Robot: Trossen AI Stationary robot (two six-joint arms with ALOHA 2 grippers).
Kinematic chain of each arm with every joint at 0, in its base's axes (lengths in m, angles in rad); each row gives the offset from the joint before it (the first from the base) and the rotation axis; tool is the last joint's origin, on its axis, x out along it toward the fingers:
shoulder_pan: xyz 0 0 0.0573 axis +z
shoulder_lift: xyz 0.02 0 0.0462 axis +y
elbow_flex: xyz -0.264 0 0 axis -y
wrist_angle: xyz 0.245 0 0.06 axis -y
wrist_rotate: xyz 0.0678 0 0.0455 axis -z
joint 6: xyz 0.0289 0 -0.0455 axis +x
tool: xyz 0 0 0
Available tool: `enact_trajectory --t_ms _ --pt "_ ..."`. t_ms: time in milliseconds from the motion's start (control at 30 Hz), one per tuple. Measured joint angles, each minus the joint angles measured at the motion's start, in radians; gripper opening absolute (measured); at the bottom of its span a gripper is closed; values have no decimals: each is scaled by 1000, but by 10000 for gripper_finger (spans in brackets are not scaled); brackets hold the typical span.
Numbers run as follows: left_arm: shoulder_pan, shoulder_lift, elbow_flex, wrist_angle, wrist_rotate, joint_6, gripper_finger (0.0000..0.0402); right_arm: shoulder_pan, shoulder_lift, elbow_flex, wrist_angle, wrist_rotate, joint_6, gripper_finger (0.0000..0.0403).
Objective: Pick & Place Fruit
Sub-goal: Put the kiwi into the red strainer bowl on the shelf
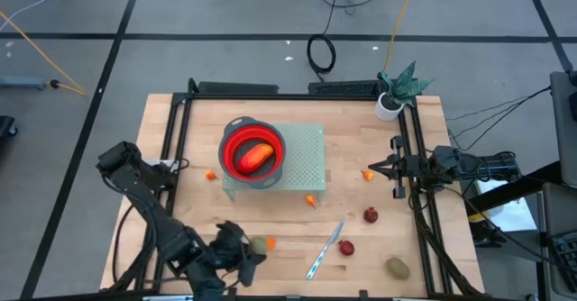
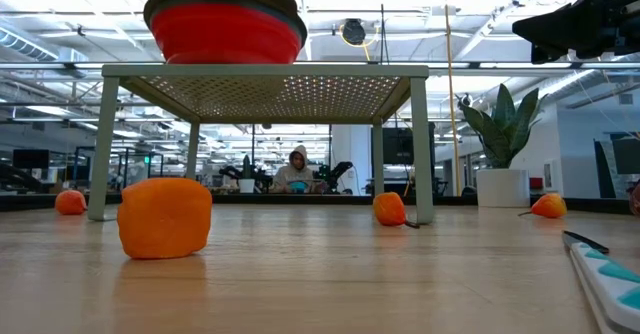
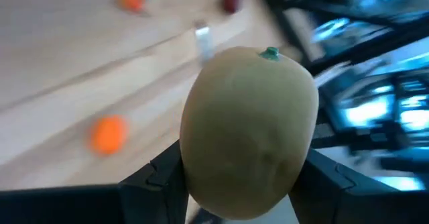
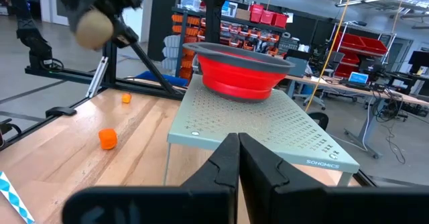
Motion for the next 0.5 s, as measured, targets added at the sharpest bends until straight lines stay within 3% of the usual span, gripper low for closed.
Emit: enact_trajectory --t_ms 233,500 --pt "3 0 0 365 -186 345 187 0 0 0 0 0 0 0" --pt "2 0 0 605 -277 632 186 0 0 0 0 0 0 0"
